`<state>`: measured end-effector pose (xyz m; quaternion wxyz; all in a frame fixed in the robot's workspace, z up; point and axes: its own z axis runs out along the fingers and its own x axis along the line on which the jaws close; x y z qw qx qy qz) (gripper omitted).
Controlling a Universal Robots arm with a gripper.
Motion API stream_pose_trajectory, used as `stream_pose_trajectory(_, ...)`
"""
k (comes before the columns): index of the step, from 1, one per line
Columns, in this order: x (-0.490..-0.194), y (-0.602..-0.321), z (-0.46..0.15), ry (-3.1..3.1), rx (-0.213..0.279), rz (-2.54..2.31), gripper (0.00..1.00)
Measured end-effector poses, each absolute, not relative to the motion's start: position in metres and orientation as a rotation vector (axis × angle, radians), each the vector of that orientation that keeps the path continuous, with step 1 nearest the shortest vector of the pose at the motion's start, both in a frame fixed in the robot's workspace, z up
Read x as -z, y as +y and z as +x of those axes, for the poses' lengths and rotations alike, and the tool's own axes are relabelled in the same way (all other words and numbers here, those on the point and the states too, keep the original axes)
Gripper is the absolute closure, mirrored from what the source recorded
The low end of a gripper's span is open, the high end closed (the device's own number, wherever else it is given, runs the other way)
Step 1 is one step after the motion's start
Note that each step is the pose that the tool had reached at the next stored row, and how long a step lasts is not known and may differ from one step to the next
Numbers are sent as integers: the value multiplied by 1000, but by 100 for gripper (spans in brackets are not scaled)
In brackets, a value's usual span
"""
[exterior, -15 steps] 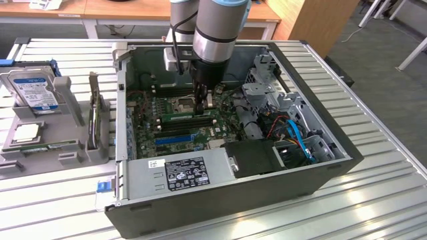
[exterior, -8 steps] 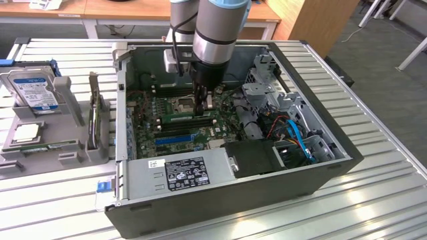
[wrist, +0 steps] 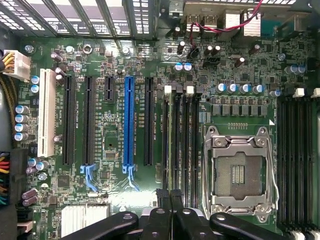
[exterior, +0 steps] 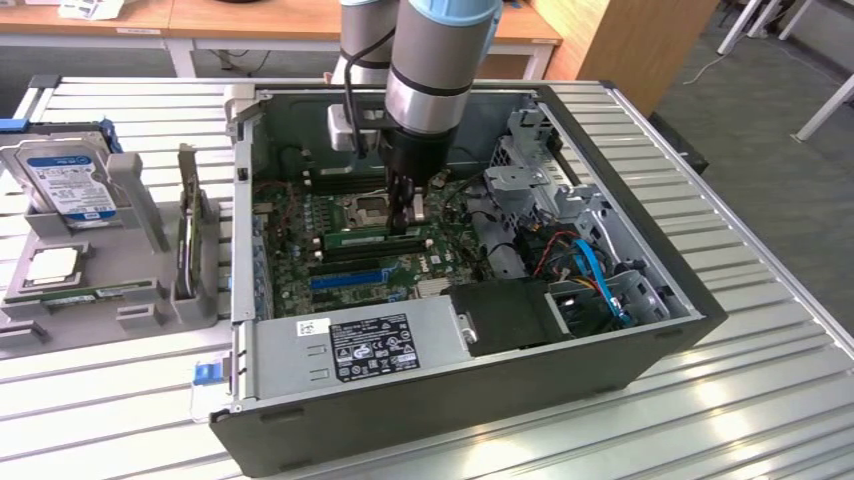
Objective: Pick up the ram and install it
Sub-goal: 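Insert the ram into the slot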
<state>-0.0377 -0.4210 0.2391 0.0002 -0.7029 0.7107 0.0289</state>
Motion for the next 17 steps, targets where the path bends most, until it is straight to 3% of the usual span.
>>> stream_pose_trajectory(17,-239,-421,-38,2239,-90,-2201,89)
